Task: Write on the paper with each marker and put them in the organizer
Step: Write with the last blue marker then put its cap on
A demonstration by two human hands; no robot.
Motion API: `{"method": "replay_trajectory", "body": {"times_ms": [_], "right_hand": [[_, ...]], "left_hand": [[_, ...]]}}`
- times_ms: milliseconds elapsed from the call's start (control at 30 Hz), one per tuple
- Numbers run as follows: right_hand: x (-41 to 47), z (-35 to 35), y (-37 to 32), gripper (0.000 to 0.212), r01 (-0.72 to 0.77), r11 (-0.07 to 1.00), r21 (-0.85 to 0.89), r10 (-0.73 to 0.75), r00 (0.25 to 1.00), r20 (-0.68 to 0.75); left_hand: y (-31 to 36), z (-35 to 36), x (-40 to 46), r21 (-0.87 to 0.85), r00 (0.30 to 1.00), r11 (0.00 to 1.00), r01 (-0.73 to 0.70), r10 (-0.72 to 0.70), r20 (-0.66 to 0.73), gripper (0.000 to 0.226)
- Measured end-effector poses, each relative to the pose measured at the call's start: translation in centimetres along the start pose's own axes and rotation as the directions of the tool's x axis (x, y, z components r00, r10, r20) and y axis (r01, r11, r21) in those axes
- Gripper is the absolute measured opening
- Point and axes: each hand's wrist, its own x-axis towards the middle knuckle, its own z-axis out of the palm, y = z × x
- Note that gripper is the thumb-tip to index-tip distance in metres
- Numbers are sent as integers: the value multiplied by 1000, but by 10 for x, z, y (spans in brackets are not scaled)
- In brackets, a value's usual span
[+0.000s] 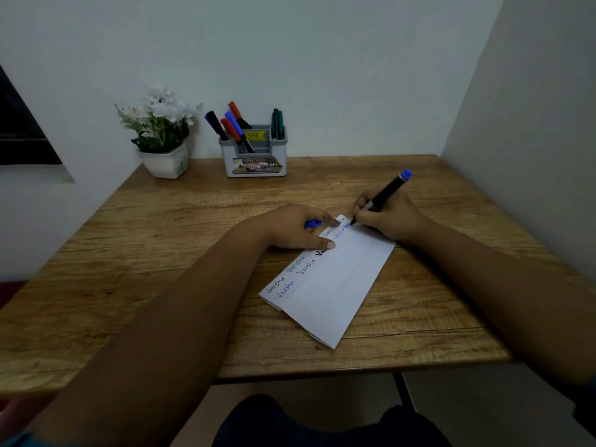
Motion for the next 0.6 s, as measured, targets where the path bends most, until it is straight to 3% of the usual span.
{"method": "replay_trajectory", "body": {"times_ms": [133, 467, 600], "right_hand": [[1, 0, 0, 10, -24, 998, 64, 25, 1000, -12], [-1, 0, -4, 5, -6, 1000, -18, 5, 999, -37], [-1, 1, 0, 9, -16, 998, 56, 21, 996, -84]], "left_hand": [[1, -1, -1, -10, 1000, 1000, -11, 11, 3, 58], [4, -1, -2, -17, 1000, 1000, 1, -1, 17, 57], [5, -1, -3, -16, 1000, 1000, -1, 1, 16, 56]]}}
